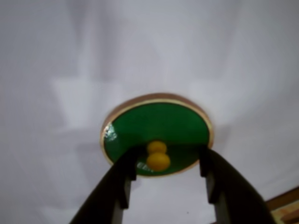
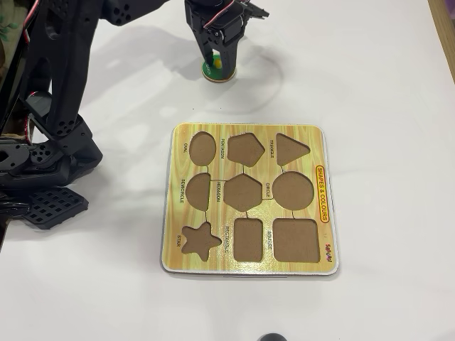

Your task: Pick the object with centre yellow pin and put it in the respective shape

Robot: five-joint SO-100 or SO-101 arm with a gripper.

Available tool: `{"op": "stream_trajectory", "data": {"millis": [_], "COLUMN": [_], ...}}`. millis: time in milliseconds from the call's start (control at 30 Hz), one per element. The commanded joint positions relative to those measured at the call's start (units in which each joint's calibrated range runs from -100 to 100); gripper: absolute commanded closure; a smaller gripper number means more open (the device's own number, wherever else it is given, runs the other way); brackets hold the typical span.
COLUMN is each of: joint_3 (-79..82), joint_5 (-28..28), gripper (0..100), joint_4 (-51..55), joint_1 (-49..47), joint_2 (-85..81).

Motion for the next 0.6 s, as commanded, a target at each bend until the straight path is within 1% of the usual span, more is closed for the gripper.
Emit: {"op": "stream_trajectory", "data": {"millis": [0, 567], "joint_3": [-0.54, -0.27], "joint_5": [-0.14, -0.14], "gripper": [84, 84], "joint_4": [-3.18, -3.61], "joint_1": [-0.16, -0.36], "joint_2": [-0.76, -0.26]}}
